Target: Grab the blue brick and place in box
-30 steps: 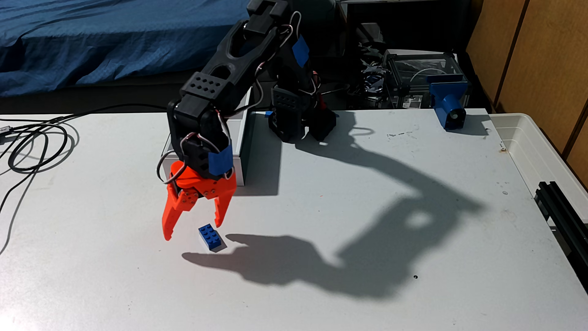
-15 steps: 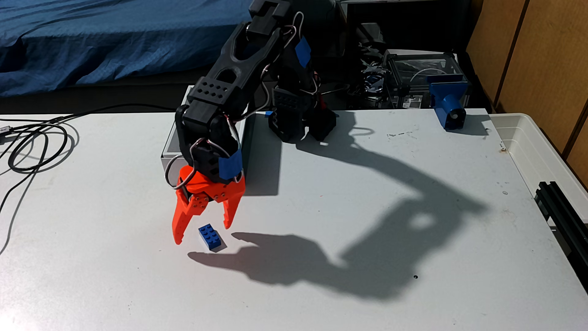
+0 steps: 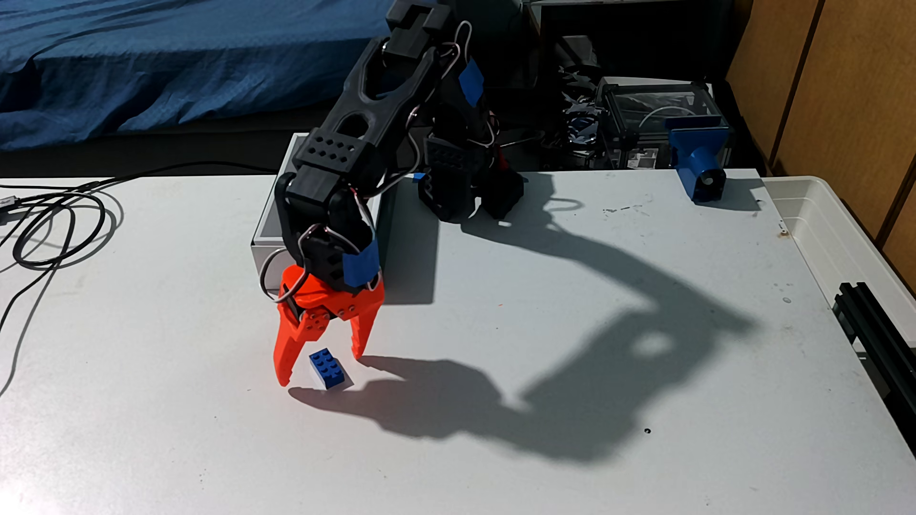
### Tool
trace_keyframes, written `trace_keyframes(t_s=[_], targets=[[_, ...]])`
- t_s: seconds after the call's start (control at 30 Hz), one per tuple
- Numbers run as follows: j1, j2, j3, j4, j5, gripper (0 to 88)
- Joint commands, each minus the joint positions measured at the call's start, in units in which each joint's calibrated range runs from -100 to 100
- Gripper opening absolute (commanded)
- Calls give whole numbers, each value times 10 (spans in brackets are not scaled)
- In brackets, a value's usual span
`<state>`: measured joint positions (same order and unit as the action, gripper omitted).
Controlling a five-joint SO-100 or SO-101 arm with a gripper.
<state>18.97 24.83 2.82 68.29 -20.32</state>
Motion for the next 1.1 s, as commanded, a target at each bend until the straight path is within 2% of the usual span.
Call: trace_keyframes(t_s=[0.0,0.2,0.7,0.97,1.07], targets=[[-1,-2,-5,-6,4,310],[-1,-2,-6,-6,4,287],[-2,4,-28,-7,4,9],[3,-4,-31,8,17,7],[27,-27,-87,88,38,7]])
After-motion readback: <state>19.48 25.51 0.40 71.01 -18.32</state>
